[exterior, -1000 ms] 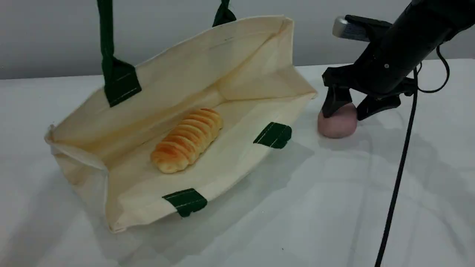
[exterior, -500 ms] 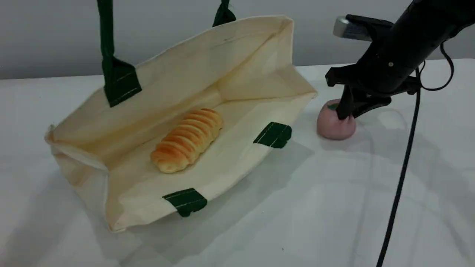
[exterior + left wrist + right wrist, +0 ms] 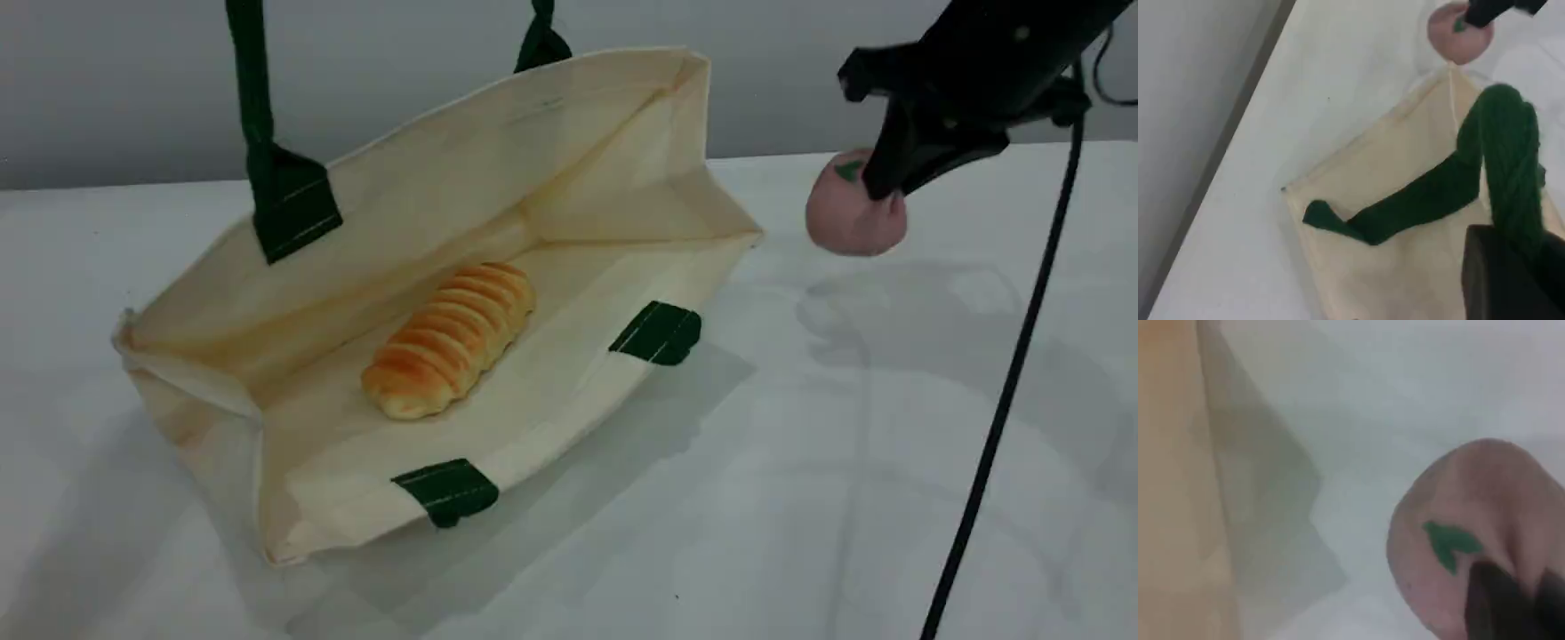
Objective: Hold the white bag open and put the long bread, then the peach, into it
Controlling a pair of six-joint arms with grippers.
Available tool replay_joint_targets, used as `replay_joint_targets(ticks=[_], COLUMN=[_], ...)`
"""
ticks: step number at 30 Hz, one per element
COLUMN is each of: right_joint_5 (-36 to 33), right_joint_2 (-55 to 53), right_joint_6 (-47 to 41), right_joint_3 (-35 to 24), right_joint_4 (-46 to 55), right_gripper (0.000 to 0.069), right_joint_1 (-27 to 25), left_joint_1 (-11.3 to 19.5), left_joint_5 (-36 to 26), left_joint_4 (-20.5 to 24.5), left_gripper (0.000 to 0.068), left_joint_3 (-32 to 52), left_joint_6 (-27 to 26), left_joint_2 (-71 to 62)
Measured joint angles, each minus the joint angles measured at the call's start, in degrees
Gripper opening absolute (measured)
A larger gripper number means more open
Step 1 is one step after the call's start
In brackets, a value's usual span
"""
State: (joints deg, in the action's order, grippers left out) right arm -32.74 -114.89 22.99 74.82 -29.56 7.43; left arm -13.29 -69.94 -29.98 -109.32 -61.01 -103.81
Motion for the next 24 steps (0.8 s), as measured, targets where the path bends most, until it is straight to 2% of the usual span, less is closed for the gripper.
replay_joint_targets(ticks=[7, 13, 18, 24], right_joint_5=[3.99, 11.53, 14.17, 19.03], right_joint_2=[7.78, 16.64, 24.22, 25.10], right_joint_6=[2.77, 10.54, 19.65, 29.95], right_joint_3=[-8.76, -21.40, -29.27, -29.88], right_joint_4=[-3.85, -11.87, -21.34, -27.77], right_gripper=[0.0038, 0.0038, 0.0037, 0.0037], right_joint_1=[0.06, 1.12, 7.39, 19.01], left_joint_1=[0.00, 0.00, 0.00, 0.00], left_joint_5=[0.00, 0.00, 0.00, 0.00], left_joint_4=[0.07, -0.13, -0.18, -0.70], left_gripper=[0.0101, 0.0101, 0.0101, 0.0101], left_joint_3=[0.00, 0.00, 0.00, 0.00], left_joint_6=[0.00, 0.00, 0.00, 0.00], left_joint_2=[0.00, 0.00, 0.00, 0.00])
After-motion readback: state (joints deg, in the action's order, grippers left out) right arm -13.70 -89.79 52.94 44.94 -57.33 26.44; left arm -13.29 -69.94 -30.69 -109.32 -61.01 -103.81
